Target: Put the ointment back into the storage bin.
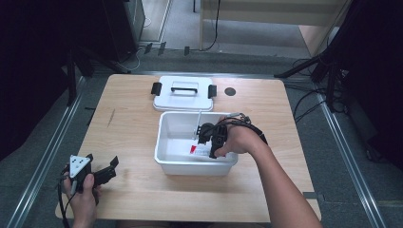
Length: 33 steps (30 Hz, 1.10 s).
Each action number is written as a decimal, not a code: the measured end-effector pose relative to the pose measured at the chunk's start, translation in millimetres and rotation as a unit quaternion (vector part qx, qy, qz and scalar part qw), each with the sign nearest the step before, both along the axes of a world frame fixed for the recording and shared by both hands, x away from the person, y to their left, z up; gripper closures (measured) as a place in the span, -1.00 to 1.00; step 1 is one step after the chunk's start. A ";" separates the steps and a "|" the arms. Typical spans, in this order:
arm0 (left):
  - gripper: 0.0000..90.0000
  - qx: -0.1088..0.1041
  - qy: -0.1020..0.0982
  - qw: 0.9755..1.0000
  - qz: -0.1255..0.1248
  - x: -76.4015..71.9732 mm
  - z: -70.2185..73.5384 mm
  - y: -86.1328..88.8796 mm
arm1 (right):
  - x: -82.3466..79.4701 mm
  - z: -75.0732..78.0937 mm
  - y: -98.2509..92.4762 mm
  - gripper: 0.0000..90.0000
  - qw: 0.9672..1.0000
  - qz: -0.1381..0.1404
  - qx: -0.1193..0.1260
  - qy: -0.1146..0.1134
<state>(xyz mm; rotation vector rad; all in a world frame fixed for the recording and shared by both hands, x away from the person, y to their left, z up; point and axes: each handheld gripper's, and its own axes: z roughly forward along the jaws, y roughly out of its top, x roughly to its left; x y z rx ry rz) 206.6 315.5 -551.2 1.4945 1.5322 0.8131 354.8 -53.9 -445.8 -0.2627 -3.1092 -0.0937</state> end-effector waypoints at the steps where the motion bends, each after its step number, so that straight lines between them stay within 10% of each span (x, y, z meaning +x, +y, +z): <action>1: -0.87 0.000 0.001 1.000 0.000 0.0 0.0 0.1 | -0.7 -1.1 1.2 0.59 1.000 -0.002 -0.007 0.002; 33: -0.87 -0.001 0.001 1.000 0.000 0.3 -0.1 0.0 | -4.5 -13.2 8.6 0.58 0.999 0.020 -0.044 0.014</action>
